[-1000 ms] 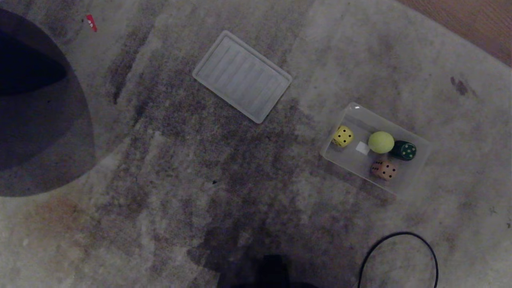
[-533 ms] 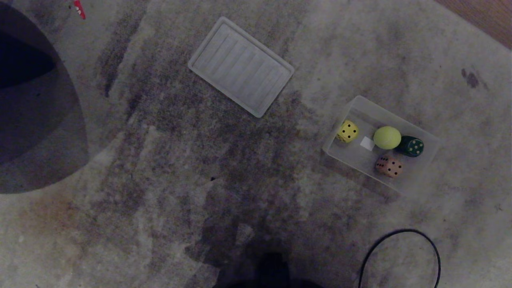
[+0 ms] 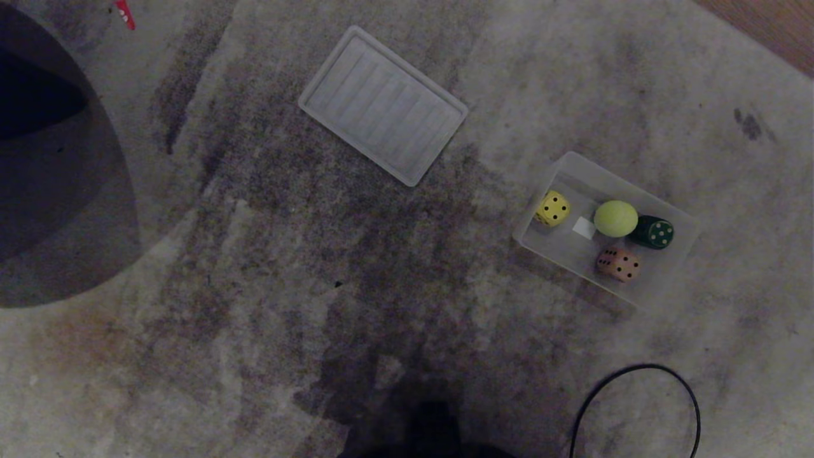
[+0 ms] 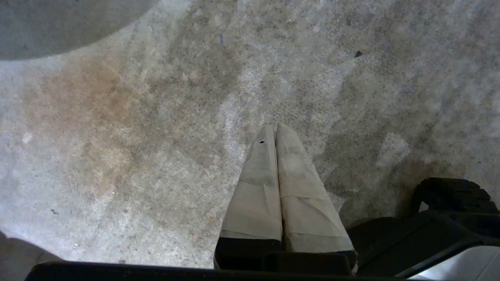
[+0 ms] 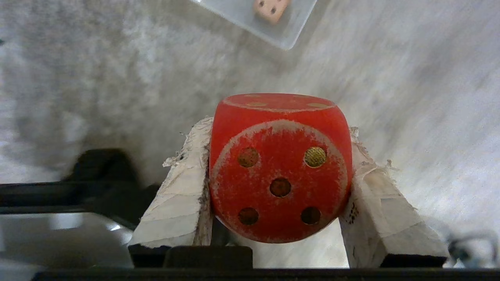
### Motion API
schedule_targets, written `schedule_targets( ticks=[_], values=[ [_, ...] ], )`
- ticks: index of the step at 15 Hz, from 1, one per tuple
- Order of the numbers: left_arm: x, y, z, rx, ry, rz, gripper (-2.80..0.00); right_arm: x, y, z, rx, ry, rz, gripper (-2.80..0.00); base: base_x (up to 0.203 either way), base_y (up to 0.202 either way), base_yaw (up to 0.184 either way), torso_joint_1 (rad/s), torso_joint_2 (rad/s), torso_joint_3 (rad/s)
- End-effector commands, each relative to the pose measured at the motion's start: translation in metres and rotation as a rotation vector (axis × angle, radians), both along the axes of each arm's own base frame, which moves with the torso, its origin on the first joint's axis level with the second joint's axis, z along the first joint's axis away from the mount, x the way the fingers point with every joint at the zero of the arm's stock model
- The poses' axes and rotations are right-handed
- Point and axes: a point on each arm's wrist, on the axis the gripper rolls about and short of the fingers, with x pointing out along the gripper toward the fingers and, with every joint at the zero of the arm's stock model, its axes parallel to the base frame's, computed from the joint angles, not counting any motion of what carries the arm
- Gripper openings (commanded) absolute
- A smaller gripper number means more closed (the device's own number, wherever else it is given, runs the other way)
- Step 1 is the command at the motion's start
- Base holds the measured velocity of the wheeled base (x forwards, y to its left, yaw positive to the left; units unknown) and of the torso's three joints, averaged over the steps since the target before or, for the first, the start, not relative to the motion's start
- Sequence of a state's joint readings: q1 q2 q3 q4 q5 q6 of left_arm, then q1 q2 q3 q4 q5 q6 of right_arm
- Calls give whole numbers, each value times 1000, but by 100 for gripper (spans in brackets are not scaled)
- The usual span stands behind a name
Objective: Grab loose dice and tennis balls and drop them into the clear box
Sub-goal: Put the toys in the box
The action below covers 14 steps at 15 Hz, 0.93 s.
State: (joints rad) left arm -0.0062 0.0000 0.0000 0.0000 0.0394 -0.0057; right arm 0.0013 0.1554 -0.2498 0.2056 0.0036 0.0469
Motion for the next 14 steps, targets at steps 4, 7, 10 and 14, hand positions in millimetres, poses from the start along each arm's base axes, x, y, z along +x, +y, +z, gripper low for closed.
schedule_targets(
  ticks=[4,7,10,14],
  values=[
    [0,0,0,0,3,1,-280,86,0,42,147,323,-44,-280,0,0,0,0,0,0],
    [0,0,0,0,3,1,-280,152,2,47,303,353,-77,-280,0,0,0,0,0,0],
    [0,0,0,0,3,1,-280,215,8,39,432,320,-84,-280,0,0,0,0,0,0],
    [0,0,0,0,3,1,-280,276,27,16,484,244,-52,-280,0,0,0,0,0,0]
  ],
)
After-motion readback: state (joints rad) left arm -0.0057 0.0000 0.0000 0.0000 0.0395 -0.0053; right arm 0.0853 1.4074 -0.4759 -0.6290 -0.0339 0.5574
